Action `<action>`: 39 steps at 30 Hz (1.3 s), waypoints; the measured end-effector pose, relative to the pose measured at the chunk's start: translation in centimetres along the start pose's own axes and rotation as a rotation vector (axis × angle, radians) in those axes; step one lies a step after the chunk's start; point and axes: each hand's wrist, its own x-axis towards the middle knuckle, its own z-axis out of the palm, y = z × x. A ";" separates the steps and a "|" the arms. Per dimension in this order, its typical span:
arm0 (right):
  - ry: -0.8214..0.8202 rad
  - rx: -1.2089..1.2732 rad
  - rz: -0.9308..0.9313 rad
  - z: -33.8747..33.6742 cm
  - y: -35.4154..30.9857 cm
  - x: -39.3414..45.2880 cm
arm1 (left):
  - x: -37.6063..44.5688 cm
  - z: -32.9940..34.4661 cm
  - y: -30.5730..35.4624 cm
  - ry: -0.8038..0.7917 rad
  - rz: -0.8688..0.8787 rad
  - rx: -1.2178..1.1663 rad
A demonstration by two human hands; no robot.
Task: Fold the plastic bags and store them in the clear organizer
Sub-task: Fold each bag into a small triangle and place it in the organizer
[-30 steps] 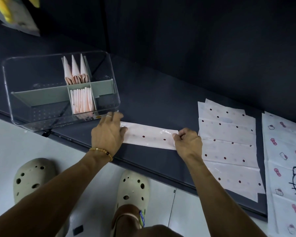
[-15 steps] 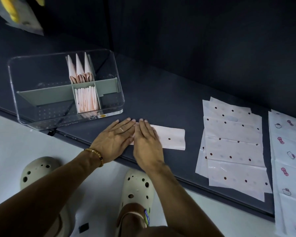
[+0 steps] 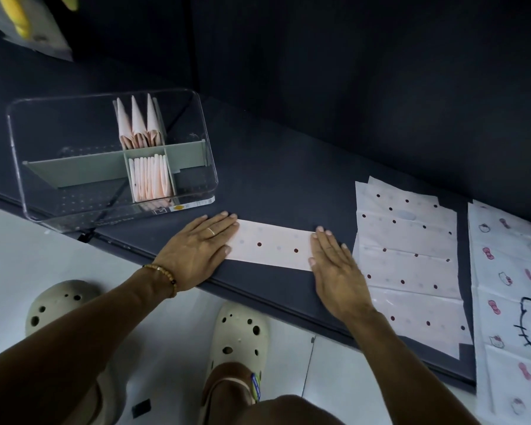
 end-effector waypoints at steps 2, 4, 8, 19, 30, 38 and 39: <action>-0.017 -0.055 0.044 -0.6 0.6 -0.2 | -0.2 -0.2 0.3 -0.002 -0.022 -0.005; 0.035 -0.086 0.081 -1.6 -0.4 -0.3 | -0.6 -0.6 1.1 0.017 -0.061 0.009; 0.196 -0.053 -0.075 -1.6 -5.2 -1.0 | -2.4 -1.1 3.3 0.075 -0.137 0.091; 0.177 -0.076 -0.123 -1.8 -7.1 -0.7 | -4.6 -1.7 3.6 0.139 0.096 0.109; 0.349 0.255 -0.040 -0.8 -11.2 -0.1 | -3.1 -2.9 3.5 0.155 -0.147 -0.268; 0.088 1.197 0.425 -2.2 -8.8 1.5 | 0.4 -3.1 4.9 0.132 -0.378 -0.697; 0.124 1.174 0.488 -2.2 -8.9 1.7 | 0.8 -3.0 5.1 0.137 -0.405 -0.659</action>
